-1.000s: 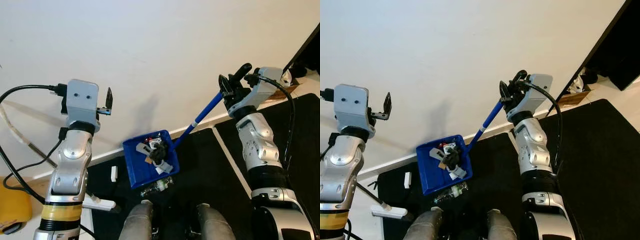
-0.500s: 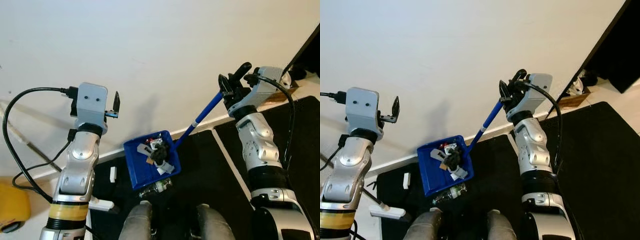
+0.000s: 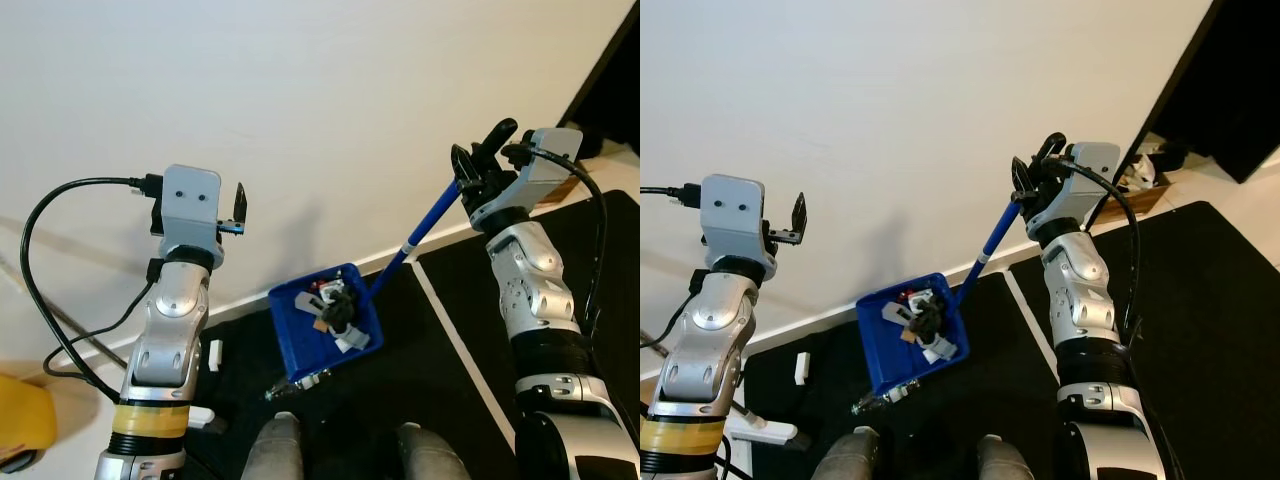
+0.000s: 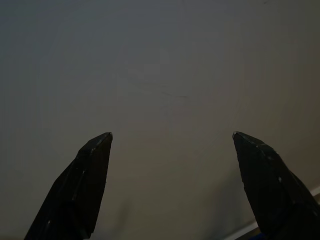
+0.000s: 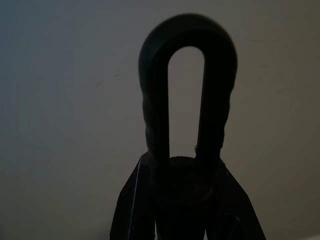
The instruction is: Sweep floor
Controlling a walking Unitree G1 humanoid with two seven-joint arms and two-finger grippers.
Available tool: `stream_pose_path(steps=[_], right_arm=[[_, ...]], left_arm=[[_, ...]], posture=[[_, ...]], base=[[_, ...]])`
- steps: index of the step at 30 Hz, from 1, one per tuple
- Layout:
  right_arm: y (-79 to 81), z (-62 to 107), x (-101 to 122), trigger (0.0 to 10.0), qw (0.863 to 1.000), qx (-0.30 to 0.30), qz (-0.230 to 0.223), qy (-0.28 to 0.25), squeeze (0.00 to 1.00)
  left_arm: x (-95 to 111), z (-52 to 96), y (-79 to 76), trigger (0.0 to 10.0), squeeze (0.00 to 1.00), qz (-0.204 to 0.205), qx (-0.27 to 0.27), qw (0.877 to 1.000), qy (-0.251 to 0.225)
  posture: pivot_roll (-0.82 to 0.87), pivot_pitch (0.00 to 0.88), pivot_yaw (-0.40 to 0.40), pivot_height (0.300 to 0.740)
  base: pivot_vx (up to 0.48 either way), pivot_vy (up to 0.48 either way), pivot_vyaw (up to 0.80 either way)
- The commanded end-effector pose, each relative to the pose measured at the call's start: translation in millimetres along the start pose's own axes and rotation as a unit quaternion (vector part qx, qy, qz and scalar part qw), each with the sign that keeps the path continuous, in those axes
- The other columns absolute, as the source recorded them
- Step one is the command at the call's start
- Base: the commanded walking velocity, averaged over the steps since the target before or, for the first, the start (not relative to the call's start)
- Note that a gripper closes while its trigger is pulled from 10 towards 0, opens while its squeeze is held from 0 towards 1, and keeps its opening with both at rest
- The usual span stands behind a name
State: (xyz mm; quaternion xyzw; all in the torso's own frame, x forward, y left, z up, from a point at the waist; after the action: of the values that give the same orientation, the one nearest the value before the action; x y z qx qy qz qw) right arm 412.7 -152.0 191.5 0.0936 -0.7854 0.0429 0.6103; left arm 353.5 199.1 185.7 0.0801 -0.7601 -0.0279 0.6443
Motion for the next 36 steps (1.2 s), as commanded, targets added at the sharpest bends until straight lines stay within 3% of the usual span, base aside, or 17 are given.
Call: stream_pose_path(steps=[1, 7, 13, 15, 16, 36], right_arm=[[6.6, -3.3, 14, 10.0, 0.999, 0.008, -0.012, -0.031, 0.0], [7.9, -4.3, 14, 10.0, 0.999, 0.012, -0.011, -0.03, 0.0], [9.0, -4.7, 13, 10.0, 0.999, 0.013, -0.01, -0.029, 0.0], [9.0, -4.7, 13, 10.0, 0.999, 0.013, -0.01, -0.029, 0.0], [10.8, -4.8, 13, 10.0, 0.999, 0.015, -0.01, -0.029, 0.0], [12.4, -2.1, 10, 10.0, 0.999, 0.017, -0.018, -0.027, 0.0]], left_arm=[[-13, 2.8, 2.4, 10.0, 0.0, -0.008, 0.007, 1.0, 0.023], [-19, 4.0, -0.6, 10.0, 0.0, -0.022, 0.002, 0.999, 0.032], [-24, 5.7, -5.3, 10.0, 0.0, 0.03, 0.0, 0.998, 0.048], [-24, 5.7, -5.3, 10.0, 0.0, 0.03, 0.0, 0.998, 0.048], [-27, 6.9, -8.3, 10.0, 0.0, 0.051, -0.007, 0.997, 0.055], [-27, 9.3, -16.6, 10.0, 0.0, 0.039, -0.025, 0.998, 0.051]], posture=[[0.09, 0.092, 0.015, 0.74], [0.09, 0.088, 0.012, 0.74], [0.09, 0.086, 0.012, 0.74], [0.09, 0.086, 0.012, 0.74], [0.09, 0.085, 0.011, 0.74], [0.08, 0.099, 0.01, 0.74]], base=[[0.0, 0.0, 0.0], [0.0, 0.0, 0.0], [0.0, 0.0, 0.0], [0.0, 0.0, 0.0], [0.0, 0.0, 0.0], [0.0, 0.0, 0.0]])
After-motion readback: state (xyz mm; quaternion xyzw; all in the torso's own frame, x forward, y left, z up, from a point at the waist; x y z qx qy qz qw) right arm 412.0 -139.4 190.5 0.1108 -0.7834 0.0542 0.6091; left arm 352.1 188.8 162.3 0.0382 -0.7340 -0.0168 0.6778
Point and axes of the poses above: a point about 5 cm out from each wrist's last joint towards the gripper, its own z axis pointing back from the gripper into the wrist, its own x axis along the axis of the wrist's last joint, y = z × x, the point moved 6 cm from there along -z, pointing out of the wrist towards the gripper, and after that the axes turned 8 degrees about z, right-handed, at the moved point
